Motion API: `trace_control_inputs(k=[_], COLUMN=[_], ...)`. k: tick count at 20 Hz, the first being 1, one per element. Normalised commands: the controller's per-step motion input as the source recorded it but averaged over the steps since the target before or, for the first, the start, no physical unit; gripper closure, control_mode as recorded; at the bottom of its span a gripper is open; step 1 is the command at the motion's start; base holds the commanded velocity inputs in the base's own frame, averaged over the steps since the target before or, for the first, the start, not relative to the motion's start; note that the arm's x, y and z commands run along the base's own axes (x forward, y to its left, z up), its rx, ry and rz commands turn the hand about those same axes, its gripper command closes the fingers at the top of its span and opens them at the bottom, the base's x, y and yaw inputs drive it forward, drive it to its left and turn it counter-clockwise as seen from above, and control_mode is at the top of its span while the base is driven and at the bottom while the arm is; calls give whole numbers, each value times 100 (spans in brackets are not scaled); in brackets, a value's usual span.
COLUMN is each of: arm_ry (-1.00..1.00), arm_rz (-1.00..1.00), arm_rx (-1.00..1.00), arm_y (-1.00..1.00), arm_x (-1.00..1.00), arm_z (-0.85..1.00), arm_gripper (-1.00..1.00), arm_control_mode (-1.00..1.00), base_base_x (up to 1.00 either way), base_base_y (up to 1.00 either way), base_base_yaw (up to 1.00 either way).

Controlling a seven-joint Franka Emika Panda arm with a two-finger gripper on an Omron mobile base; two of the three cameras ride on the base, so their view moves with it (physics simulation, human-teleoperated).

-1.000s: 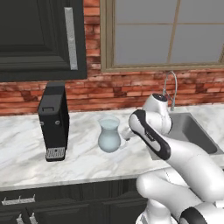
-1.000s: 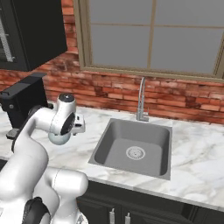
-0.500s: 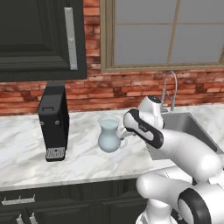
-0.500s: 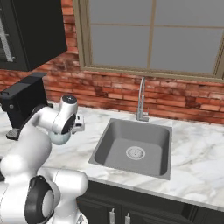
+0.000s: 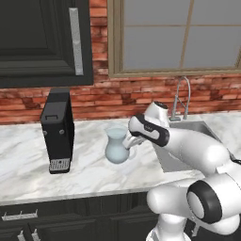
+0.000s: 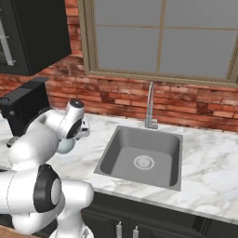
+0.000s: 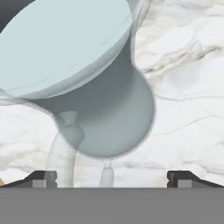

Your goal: Place the pitcher and cup on the dining counter for serving.

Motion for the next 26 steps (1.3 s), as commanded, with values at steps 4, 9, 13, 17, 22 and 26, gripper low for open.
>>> trace_control_inputs(k=[4, 9, 13, 17, 22, 26], arm_ry=[0, 1, 11, 3, -2, -14], arm_rz=[12, 11, 11, 9, 1, -2], arm_rx=[1, 0, 0, 0, 2, 11], arm_y=[13, 13, 8, 1, 0, 0], arm_x=[23, 15, -5, 0, -8, -36], arm_z=[-20, -28, -65, -21, -1, 4], arm_gripper=[-100, 100, 100, 100, 100, 100], arm_control_mode=[-100, -100, -100, -100, -100, -100], base_base_x=[0, 0, 0, 0, 0, 0], base_base_y=[0, 0, 0, 0, 0, 0], base_base_yaw=[0, 0, 0, 0, 0, 0])
